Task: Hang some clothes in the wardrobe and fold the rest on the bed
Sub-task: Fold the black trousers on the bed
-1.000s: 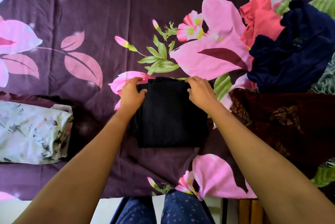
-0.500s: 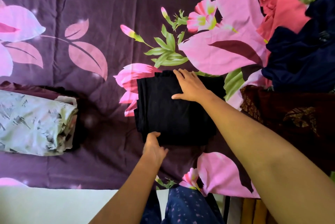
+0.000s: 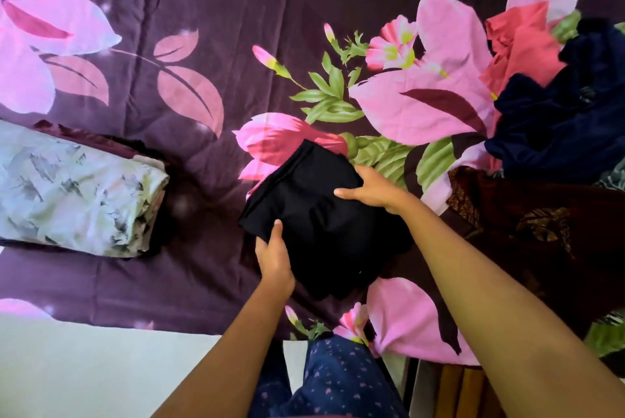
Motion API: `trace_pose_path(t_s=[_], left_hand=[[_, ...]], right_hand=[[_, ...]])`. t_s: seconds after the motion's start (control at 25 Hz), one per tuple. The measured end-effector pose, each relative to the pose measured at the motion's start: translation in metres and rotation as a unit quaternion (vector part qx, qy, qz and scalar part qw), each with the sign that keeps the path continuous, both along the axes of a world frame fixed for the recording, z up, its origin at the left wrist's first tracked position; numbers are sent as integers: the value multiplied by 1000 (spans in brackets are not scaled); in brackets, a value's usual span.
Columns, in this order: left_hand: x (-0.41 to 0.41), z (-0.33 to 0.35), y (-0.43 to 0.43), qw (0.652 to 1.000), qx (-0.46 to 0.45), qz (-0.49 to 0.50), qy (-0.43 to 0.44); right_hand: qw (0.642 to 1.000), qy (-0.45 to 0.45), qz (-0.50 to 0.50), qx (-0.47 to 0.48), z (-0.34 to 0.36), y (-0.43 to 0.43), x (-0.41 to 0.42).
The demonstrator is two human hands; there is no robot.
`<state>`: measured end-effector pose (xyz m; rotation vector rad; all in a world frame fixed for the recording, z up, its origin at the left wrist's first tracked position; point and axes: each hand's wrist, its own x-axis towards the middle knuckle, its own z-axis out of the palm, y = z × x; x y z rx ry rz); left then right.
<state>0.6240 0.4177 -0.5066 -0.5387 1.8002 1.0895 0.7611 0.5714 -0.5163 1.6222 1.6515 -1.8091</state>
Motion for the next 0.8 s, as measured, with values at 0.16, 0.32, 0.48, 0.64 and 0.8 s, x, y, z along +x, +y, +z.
trace_pose_path(t_s=[0.16,0.32,0.48,0.64,0.8], left_hand=[[-49,33,-27,986,69,-142,57],[-114,81,-35,972,143,-152,111],[-207,125,-47,954,175,-154,191],[-304,171,-47,908,179,-216,311],[-382,190,-44,800,27,-300,520]], right_hand=[[991,74,-110,21,45,-33,-30],[980,106,-164,32,84,-51,-85],[961,177,-209,38,123,-74,-167],[905,292,-311,8,150,-105,-246],[883,321,-331,-87,129,-145,-322]])
